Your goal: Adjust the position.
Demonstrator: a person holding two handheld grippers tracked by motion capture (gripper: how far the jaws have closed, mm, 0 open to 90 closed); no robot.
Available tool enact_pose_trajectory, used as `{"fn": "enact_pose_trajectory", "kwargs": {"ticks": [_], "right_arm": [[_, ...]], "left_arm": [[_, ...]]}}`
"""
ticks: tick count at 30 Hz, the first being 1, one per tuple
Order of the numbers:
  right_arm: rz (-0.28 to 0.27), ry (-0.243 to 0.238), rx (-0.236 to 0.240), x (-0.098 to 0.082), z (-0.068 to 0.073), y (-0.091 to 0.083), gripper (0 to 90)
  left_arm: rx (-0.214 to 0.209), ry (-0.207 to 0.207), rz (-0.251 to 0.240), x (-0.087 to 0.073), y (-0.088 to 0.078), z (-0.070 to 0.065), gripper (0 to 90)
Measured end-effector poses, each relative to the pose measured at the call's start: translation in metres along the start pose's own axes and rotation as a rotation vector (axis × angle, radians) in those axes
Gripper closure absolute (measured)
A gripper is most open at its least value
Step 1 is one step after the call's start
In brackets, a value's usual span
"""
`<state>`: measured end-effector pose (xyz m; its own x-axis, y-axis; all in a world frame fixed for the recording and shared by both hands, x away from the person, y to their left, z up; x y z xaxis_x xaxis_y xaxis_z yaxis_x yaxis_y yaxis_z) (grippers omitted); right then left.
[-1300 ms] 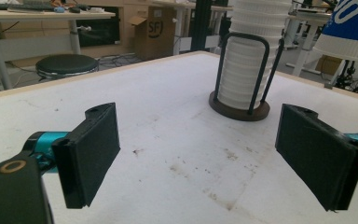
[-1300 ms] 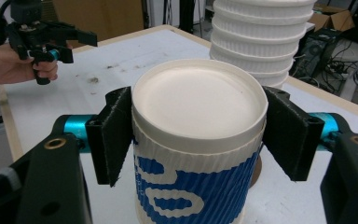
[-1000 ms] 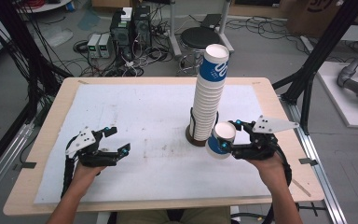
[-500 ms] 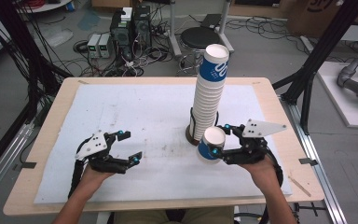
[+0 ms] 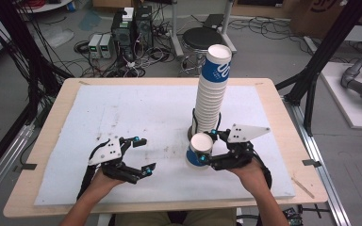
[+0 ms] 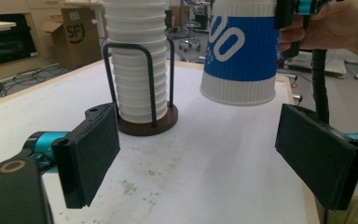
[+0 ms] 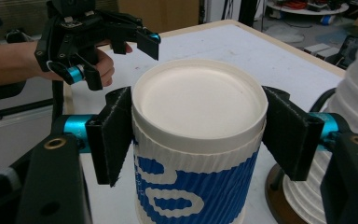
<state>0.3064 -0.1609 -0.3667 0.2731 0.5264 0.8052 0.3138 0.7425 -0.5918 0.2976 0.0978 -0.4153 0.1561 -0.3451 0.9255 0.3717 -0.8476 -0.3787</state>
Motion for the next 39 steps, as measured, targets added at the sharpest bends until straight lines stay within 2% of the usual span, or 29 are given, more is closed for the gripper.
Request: {"fn": "enact_pose_trajectory", "kwargs": {"ticks": [3, 7, 12, 16, 17, 26, 29, 39], "right_arm": [[-0.002, -0.012, 0.009, 0.002, 0.003, 0.006, 30.1], [-0.004, -0.027, 0.022, 0.007, 0.008, 0.012, 30.1], [-0.010, -0.042, 0.043, 0.013, 0.013, 0.020, 30.1], [-0.005, -0.046, 0.059, 0.016, 0.017, 0.028, 30.1], [-0.004, -0.060, 0.067, 0.019, 0.019, 0.032, 30.1], [-0.007, -0.077, 0.096, 0.026, 0.026, 0.042, 30.1], [-0.006, -0.073, 0.104, 0.027, 0.027, 0.044, 30.1], [-0.017, -0.084, 0.127, 0.032, 0.033, 0.048, 30.2]], "left_arm": [[-0.015, 0.010, 0.000, 0.002, 0.005, -0.005, 13.6], [-0.062, 0.019, 0.005, 0.004, 0.010, -0.011, 13.6], [-0.081, 0.025, 0.000, 0.006, 0.015, -0.015, 13.6], [-0.090, 0.033, 0.001, 0.008, 0.018, -0.017, 13.6], [-0.091, 0.037, 0.004, 0.009, 0.019, -0.017, 13.6], [-0.105, 0.054, 0.021, 0.011, 0.029, -0.021, 13.6], [-0.110, 0.040, 0.018, 0.012, 0.032, -0.021, 13.6], [-0.121, 0.038, 0.030, 0.011, 0.041, -0.023, 13.6]]}}
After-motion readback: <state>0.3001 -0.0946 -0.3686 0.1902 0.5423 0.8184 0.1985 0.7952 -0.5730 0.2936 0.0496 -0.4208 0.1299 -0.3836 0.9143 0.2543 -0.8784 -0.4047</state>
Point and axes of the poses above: each handheld gripper's, and its own axes: y roughly forward along the jaws, x roughly out of its top, z roughly to its left, the point moved 6 cm from there along y, roughly forward along the jaws, and after that the axes turned 13 degrees about z, right-handed, at the moved point
